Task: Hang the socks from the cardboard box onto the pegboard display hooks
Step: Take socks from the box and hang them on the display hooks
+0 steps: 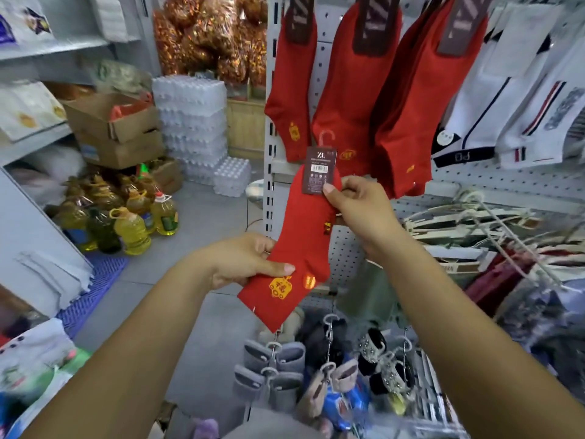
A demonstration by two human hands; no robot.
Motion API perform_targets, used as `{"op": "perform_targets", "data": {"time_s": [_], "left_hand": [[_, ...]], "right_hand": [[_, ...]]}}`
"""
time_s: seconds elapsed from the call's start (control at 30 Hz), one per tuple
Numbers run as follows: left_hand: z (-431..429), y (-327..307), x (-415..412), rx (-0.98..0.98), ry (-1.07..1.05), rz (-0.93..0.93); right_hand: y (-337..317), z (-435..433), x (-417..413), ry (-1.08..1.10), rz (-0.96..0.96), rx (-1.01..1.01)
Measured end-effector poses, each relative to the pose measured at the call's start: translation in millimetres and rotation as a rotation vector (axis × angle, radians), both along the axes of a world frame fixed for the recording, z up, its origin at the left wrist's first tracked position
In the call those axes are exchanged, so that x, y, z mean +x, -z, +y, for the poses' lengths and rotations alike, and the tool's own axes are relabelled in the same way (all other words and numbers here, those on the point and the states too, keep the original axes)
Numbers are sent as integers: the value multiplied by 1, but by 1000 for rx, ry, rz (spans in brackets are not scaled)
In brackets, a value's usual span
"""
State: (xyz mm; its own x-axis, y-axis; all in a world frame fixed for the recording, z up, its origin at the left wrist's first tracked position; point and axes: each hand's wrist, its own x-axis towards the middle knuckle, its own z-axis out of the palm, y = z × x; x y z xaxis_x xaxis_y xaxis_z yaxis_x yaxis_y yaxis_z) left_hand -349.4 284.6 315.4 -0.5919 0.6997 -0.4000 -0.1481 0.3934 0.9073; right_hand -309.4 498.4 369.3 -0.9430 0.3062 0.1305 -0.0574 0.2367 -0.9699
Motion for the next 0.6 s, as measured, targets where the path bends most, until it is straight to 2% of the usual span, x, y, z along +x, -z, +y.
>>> {"op": "perform_targets", "data": {"time_s": [0.17,0.4,0.6], "left_hand": [[-6,-30,-14,139,-182,214],[-10,-103,-35,346,-472,453],[-11,-168,-40,390,-738,850]], "right_hand": [[-38,-19,-22,68,235,95],[-123,-36,-67,172,510,179],[-153,-37,-96,298,507,231]]}}
